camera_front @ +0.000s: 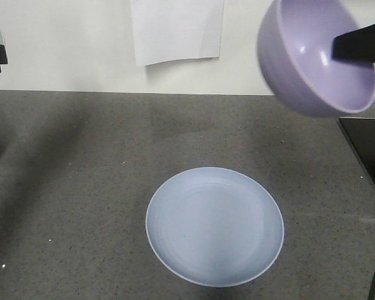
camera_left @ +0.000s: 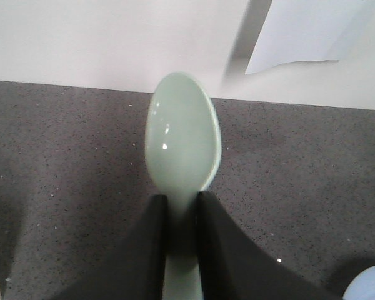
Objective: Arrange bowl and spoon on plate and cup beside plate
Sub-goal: 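Lower the lavender bowl with the right gripper onto the plate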
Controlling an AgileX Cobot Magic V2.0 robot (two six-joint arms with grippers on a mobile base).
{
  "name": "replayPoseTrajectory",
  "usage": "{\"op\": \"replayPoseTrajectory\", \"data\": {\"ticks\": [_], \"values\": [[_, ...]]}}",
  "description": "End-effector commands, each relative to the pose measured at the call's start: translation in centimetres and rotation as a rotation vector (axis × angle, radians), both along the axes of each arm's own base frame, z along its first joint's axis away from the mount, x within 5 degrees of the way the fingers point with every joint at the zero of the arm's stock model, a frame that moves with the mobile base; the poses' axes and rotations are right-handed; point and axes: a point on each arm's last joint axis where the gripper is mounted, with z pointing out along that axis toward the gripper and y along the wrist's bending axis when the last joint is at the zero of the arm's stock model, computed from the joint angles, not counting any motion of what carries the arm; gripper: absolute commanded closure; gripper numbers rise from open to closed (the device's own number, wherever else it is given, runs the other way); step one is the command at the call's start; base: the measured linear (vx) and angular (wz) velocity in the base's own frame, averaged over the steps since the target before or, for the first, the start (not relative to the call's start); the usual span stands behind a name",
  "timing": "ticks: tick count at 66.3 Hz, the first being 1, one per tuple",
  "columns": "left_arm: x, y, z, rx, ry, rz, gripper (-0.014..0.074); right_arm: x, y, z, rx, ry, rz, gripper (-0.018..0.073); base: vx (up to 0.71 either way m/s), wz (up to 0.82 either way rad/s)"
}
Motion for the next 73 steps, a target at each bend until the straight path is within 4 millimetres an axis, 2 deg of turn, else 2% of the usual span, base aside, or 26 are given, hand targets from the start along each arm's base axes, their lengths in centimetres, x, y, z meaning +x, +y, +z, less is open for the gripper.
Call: {"op": "replayPoseTrajectory", "data": {"ticks": [1, 14, 24, 42, 57, 73], "values": [[-0.6, 0.0, 1.9, -0.027, -0.106, 0.010, 0.0602, 1.0, 3.1, -0.4, -0.014, -0.011, 0.112, 0.0564, 0.00, 0.00], [-0.6, 0.0, 1.9, -0.027, -0.106, 0.010, 0.0602, 3.9, 8.5, -5.8, -0.239, 0.104, 0.238, 0.0564, 0.00, 0.00], [-0.6, 0.0, 1.9, -0.027, -0.106, 0.010, 0.0602, 5.8, 10.9, -9.4, -0.365, 0.156, 0.252, 0.0564, 0.00, 0.00], [-0.6, 0.0, 1.9, -0.027, -0.106, 0.010, 0.0602, 8.2, 11.3, -14.2, -0.460, 0.281, 0.253, 0.0564, 0.00, 0.00], [-0.6, 0.0, 1.9, -0.027, -0.106, 0.010, 0.0602, 8.8, 11.5, -16.2, -0.470, 0.352, 0.281, 0.0560, 0.00, 0.00], [-0.6, 0.0, 1.9, -0.027, -0.106, 0.010, 0.0602, 8.8, 11.5, -16.8, -0.495, 0.377, 0.299, 0.0547, 0.00, 0.00]]}}
